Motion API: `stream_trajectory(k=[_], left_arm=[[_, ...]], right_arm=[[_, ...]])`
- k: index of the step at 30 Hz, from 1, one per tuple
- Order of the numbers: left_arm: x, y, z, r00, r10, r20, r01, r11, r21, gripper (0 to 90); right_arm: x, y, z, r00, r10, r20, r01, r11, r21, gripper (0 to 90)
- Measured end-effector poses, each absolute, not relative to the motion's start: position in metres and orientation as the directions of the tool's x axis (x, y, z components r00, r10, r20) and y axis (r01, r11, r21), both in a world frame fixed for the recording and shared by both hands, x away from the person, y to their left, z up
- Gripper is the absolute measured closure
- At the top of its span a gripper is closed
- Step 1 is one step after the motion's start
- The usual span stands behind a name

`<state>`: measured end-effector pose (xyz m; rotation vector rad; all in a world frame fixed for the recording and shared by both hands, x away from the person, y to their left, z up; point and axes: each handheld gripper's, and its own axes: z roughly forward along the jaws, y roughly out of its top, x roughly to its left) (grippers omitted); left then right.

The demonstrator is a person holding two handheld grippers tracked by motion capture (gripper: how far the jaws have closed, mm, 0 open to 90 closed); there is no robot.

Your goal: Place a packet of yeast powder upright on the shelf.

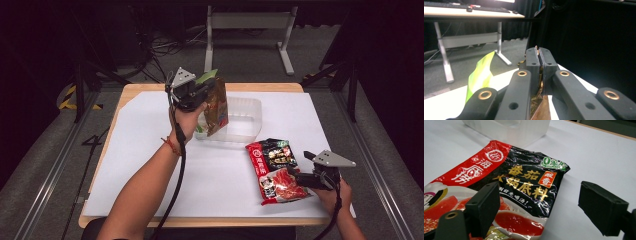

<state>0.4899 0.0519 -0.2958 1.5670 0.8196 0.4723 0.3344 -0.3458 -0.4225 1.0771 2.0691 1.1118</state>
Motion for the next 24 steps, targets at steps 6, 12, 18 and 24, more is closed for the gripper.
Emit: stream_trajectory(k=[6,12,18,24], left_arm=[[0.501,0.045,-0.293,0.607,0.785,-0.125,0.231,-0.023,0.973,87.5],[0.5,0.05,-0.29,0.598,0.792,-0.124,0.222,-0.015,0.975,87.5],[0.509,0.037,-0.295,0.576,0.811,-0.108,0.239,-0.04,0.97,87.5],[0.517,0.02,-0.295,0.557,0.826,-0.087,0.234,-0.056,0.971,87.4]], right_arm=[[0.335,-0.347,-0.423,-0.526,0.846,-0.091,0.39,0.335,0.858,18.0],[0.335,-0.347,-0.423,-0.527,0.846,-0.088,0.393,0.333,0.857,17.9],[0.334,-0.345,-0.422,-0.529,0.843,-0.094,0.388,0.339,0.857,17.9],[0.334,-0.347,-0.423,-0.526,0.846,-0.09,0.39,0.334,0.858,17.9]])
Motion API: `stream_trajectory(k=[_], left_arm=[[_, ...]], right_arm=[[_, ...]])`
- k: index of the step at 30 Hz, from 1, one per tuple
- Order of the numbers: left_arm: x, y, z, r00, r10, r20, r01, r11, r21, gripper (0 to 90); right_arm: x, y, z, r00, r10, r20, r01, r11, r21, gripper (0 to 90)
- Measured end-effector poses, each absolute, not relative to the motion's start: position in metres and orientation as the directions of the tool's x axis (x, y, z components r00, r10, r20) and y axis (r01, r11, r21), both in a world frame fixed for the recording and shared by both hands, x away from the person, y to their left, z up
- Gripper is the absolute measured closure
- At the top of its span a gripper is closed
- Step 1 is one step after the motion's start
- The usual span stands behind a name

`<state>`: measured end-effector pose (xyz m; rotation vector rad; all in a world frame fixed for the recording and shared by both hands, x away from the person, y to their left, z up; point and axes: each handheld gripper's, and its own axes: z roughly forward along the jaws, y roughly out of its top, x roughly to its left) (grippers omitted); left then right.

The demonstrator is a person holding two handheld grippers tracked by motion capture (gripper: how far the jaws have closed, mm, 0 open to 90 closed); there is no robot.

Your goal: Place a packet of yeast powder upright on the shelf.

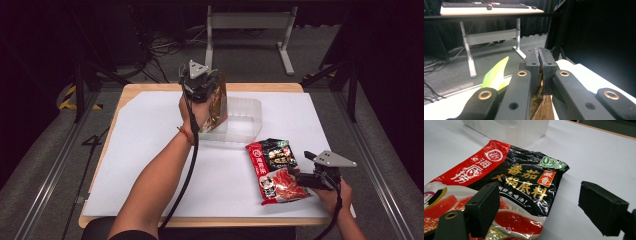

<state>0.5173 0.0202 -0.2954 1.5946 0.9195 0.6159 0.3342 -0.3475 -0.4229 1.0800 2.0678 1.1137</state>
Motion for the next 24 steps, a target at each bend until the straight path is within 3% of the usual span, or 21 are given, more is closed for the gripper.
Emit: stream_trajectory(k=[9,17,24], left_arm=[[0.528,0.006,-0.289,0.52,0.851,-0.076,0.24,-0.06,0.969,87.3],[0.53,0.001,-0.31,0.563,0.814,-0.142,0.29,-0.034,0.956,86.0],[0.528,0.005,-0.324,0.593,0.793,-0.143,0.293,-0.047,0.955,85.2]], right_arm=[[0.334,-0.347,-0.423,-0.53,0.843,-0.094,0.388,0.339,0.857,17.9],[0.334,-0.347,-0.423,-0.529,0.844,-0.092,0.388,0.337,0.858,17.9],[0.334,-0.347,-0.423,-0.527,0.845,-0.093,0.388,0.337,0.858,17.9]])
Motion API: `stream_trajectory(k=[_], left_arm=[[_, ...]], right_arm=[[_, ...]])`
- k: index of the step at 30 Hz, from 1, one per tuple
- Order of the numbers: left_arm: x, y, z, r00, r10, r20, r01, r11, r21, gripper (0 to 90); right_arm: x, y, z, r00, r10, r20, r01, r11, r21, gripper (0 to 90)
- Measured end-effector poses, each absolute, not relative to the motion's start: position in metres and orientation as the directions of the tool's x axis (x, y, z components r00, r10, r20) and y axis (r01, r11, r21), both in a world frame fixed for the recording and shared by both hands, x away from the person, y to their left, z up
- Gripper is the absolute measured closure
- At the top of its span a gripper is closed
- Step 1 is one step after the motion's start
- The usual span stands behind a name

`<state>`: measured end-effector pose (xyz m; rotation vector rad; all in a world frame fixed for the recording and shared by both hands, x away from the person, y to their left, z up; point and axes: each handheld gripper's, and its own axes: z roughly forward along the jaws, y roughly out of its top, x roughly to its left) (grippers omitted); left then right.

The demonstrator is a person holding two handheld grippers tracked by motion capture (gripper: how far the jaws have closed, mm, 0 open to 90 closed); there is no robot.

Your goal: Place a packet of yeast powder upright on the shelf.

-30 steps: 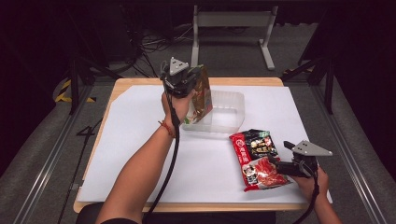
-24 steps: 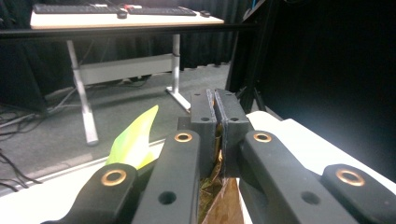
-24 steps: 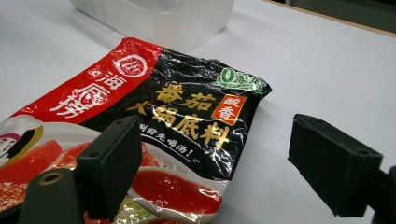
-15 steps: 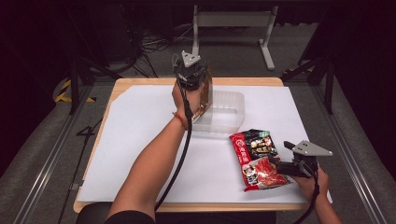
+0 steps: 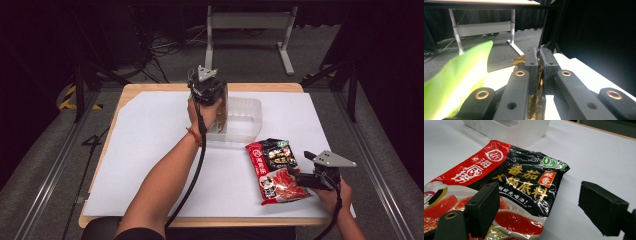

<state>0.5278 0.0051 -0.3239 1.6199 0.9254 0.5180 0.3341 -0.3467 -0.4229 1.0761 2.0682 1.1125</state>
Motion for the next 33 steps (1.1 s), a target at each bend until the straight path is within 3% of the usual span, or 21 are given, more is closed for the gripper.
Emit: stream_trajectory(k=[33], left_arm=[[0.503,0.018,-0.338,0.707,0.705,-0.052,0.234,-0.165,0.958,81.3]], right_arm=[[0.334,-0.346,-0.423,-0.528,0.844,-0.096,0.391,0.342,0.855,17.9]])
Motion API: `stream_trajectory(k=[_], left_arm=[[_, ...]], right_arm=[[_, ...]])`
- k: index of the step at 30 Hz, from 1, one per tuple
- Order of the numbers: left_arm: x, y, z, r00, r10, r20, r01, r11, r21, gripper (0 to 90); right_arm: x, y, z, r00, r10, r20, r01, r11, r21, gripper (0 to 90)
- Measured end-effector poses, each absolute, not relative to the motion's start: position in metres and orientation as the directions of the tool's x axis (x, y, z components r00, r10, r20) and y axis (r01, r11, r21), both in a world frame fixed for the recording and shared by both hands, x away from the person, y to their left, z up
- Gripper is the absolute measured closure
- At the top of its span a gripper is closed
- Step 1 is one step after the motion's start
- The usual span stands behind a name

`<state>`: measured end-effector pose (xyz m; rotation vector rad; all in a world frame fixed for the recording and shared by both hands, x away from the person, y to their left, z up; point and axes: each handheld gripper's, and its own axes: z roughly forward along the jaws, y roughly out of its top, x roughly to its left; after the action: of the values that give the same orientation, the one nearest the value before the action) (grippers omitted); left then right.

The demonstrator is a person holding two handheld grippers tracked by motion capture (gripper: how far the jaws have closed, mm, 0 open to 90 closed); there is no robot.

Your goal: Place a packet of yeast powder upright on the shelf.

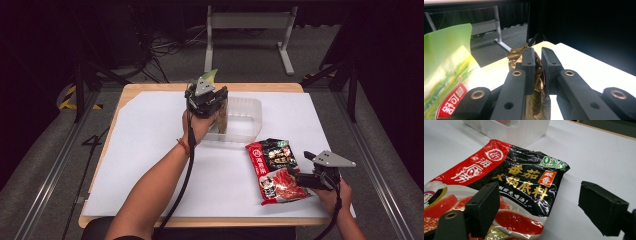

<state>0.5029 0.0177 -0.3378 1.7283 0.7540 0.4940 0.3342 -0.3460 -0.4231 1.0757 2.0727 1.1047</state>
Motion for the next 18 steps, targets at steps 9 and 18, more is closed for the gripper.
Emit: stream_trajectory(k=[9,18], left_arm=[[0.5009,0.0212,-0.3407,0.725,0.689,-0.024,0.213,-0.192,0.958,80.0],[0.4992,0.0247,-0.3421,0.739,0.673,-0.016,0.205,-0.202,0.957,79.2]], right_arm=[[0.3348,-0.3457,-0.4232,-0.525,0.845,-0.1,0.392,0.344,0.853,18.0],[0.335,-0.3457,-0.4233,-0.52,0.848,-0.104,0.394,0.347,0.851,18.0]])
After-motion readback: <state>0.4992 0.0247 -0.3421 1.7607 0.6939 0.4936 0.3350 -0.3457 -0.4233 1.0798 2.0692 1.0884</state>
